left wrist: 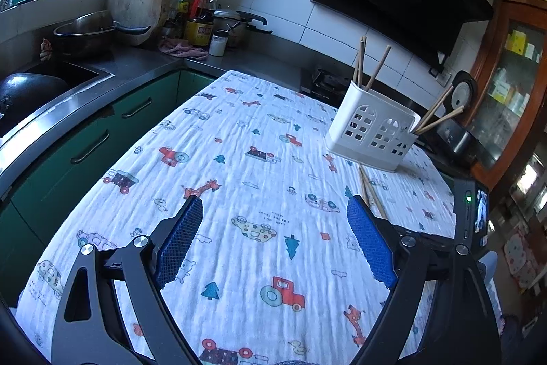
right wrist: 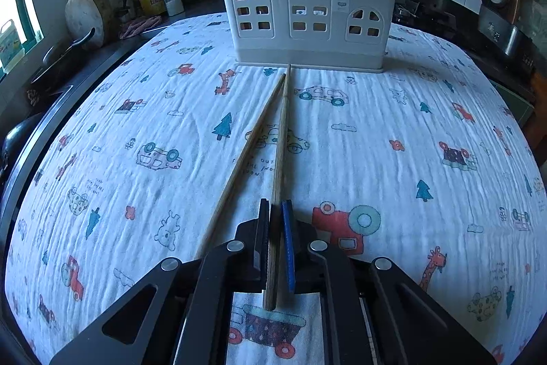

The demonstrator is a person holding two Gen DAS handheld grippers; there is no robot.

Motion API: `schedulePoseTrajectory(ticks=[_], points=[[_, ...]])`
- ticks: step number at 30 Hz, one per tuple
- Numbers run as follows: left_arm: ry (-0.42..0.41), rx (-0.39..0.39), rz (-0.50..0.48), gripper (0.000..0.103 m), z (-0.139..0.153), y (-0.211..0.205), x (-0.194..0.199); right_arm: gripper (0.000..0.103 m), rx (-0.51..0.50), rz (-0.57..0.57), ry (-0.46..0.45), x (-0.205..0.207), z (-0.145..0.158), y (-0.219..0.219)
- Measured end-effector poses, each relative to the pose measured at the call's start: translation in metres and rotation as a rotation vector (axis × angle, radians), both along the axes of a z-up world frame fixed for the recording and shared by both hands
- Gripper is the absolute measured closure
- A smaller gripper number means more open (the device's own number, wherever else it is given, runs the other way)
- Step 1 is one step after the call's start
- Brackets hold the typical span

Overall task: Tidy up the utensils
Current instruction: 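Close the right gripper on one of the last chopsticks, then close the left gripper on the last chopstick while the right gripper lifts its chopstick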

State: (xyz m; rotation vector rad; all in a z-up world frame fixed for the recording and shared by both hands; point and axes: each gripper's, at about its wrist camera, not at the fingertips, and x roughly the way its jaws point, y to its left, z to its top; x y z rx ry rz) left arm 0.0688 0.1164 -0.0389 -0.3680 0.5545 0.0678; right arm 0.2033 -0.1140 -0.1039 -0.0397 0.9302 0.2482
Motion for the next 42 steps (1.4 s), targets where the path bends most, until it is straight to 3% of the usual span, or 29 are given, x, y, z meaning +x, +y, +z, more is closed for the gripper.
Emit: schedulePoseTrajectory(ticks=[6, 12, 20, 25, 28, 39, 42], points=[[0.019, 0.018, -0.053, 0.019, -0.003, -0.022, 0.008, 0.096, 0.01, -0.009, -0.076, -0.01, 0.022, -0.019], [0.07, 0.025, -0.137, 0.027, -0.015, -0.053, 0.024, 0.096, 0.018, 0.01, -0.189, -0.029, 0.052, -0.036], [0.183, 0.037, -0.299, 0.054, -0.045, -0.112, 0.057, 0.096, 0.055, 0.018, -0.286, -0.046, 0.084, -0.057], [0.239, 0.085, -0.362, 0.071, -0.057, -0.145, 0.08, 0.096, 0.064, 0.016, -0.302, -0.046, 0.094, -0.071], [0.267, 0.1, -0.38, 0.081, -0.062, -0.155, 0.094, 0.096, 0.067, 0.013, -0.308, -0.045, 0.099, -0.079], [0.327, 0.143, -0.338, 0.088, -0.076, -0.161, 0.116, 0.096, 0.071, 0.01, -0.305, -0.043, 0.1, -0.087], [0.328, 0.189, -0.33, 0.095, -0.076, -0.165, 0.117, 0.096, 0.066, 0.014, -0.305, -0.042, 0.1, -0.085]])
